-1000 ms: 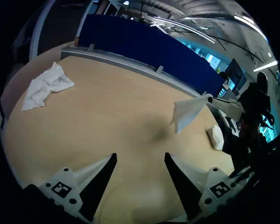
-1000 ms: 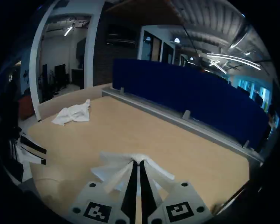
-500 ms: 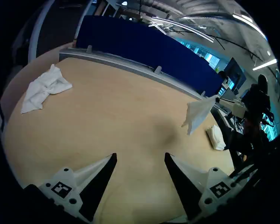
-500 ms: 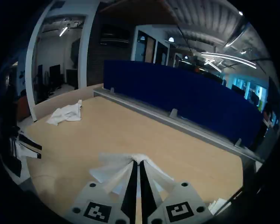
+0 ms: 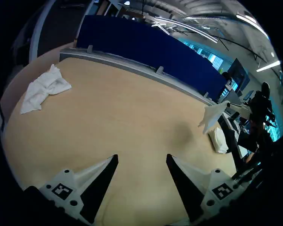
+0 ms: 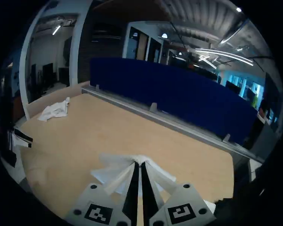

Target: Fold towel

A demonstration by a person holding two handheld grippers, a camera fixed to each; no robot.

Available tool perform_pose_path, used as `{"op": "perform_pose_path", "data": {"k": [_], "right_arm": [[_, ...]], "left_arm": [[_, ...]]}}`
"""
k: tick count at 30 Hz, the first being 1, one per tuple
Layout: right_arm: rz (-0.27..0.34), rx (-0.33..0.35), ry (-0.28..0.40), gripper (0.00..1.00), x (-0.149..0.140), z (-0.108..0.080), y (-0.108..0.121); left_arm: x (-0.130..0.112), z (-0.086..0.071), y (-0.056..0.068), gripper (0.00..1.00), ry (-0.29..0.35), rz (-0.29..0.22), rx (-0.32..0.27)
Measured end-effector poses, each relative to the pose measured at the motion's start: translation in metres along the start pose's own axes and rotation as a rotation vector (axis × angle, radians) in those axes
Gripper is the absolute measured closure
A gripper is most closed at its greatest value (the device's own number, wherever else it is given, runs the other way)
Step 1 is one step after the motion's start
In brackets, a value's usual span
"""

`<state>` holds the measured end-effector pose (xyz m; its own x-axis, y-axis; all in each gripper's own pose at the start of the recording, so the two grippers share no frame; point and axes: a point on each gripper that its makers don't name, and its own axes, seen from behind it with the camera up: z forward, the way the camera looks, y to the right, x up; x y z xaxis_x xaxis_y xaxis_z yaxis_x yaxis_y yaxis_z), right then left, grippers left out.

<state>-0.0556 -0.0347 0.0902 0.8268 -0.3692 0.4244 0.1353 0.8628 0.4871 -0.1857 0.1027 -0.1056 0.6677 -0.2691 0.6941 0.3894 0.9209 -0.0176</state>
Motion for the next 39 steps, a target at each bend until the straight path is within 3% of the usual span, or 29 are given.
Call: {"op": "perform_pose_path", "data": {"k": [11, 20, 30, 39], "right_arm": [[-0.008, -0.076, -0.031, 0.96, -0.012, -0.017, 0.085], [-0.007, -0.121, -0.062, 0.96, -0.02, -0.02, 0.14], [-0.003, -0.15, -0.09, 0.96, -0.03, -0.016, 0.181], [0.008, -0.157, -0.104, 0.96, -0.039, -0.018, 0.195]], "left_arm": [[0.002, 0.008, 0.005, 0.05, -0.007, -0.002, 0.016], [0.005, 0.014, 0.008, 0.05, -0.014, 0.003, 0.028], [0.007, 0.02, 0.013, 0.05, -0.026, 0.007, 0.034], [0.009, 0.025, 0.019, 0.05, -0.032, 0.015, 0.037]]}}
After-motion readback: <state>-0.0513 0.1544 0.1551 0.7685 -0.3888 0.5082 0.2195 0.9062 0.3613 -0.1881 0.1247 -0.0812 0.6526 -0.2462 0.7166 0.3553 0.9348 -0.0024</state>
